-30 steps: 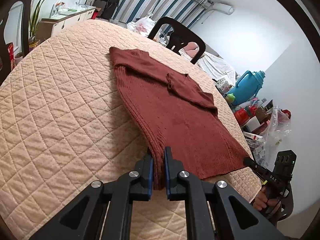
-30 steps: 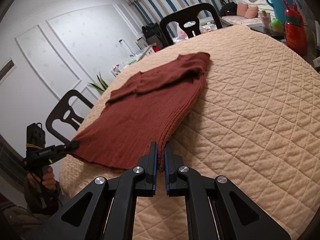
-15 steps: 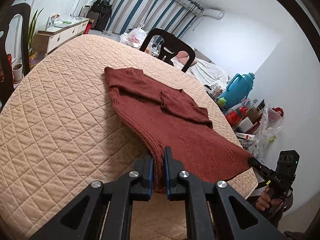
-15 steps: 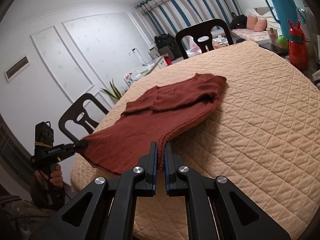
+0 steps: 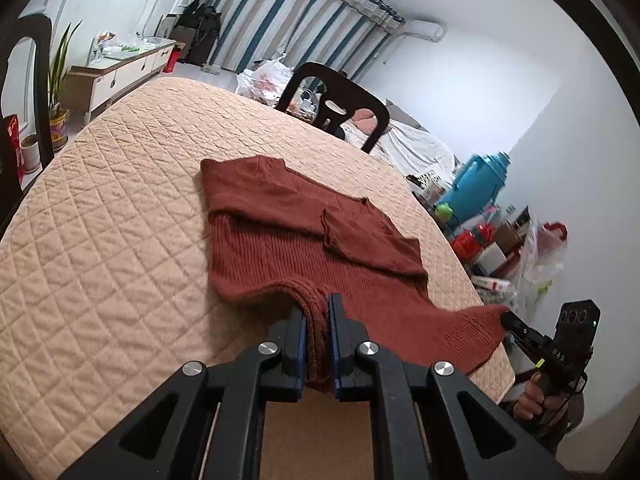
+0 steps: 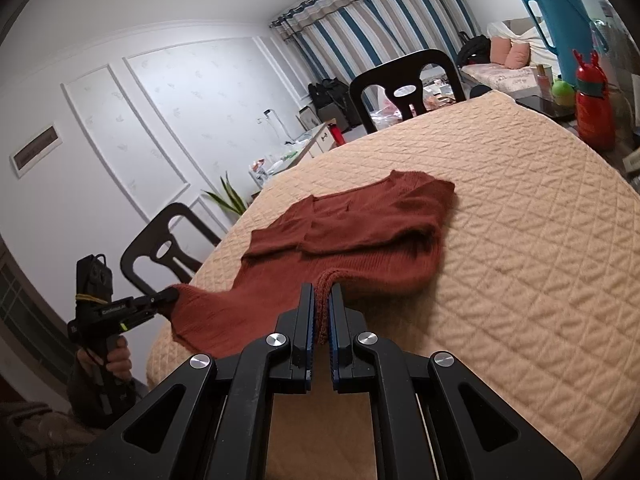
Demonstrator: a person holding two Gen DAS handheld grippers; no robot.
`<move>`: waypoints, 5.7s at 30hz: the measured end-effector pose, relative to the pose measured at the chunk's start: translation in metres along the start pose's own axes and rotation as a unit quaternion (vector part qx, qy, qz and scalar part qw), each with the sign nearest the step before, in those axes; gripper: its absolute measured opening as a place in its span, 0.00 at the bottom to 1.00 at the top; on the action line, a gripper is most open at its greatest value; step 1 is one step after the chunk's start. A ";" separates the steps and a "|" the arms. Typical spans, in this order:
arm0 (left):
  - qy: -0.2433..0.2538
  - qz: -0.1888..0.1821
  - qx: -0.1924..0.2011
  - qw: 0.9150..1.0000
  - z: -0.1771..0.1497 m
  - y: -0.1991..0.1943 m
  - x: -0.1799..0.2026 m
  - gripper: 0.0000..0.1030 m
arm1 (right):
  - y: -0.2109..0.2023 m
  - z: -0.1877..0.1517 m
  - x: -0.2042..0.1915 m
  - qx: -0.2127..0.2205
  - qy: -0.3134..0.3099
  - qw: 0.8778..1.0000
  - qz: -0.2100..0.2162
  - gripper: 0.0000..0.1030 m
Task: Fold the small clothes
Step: 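Lift the held hem with both tools and fold it over toward the collar, then open both tools and release the folded hem onto the sweater, then move both tools to the side edge of the folded sweater, then grasp the folded sweater edge with the right tool while the left tool grasps it too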
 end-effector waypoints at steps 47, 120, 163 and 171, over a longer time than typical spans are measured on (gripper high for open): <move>-0.104 0.084 -0.065 0.989 0.081 0.200 -0.068 0.11 | 0.203 0.071 0.104 -0.083 0.075 0.985 -0.133 0.06; 0.090 0.094 -0.081 0.988 0.014 0.115 -0.032 0.65 | 0.188 -0.040 -0.057 -0.135 -0.246 0.955 -0.100 0.45; -0.010 0.019 -0.103 0.994 0.085 0.151 -0.113 0.85 | 0.280 -0.138 -0.197 -0.149 -0.424 0.893 0.019 0.59; -0.023 0.005 -0.133 0.991 0.082 0.181 -0.104 0.85 | 0.277 -0.133 -0.193 -0.147 -0.412 0.899 0.005 0.33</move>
Point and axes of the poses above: each gripper's, at about its wrist camera, not at the fingertips, and y roughly the way its jaws point, x to its right, z to its top, the point moved 2 cm from there along y, roughly the way its jaws point, and after that the axes turned 15 degrees about x, right-handed, at the moved point
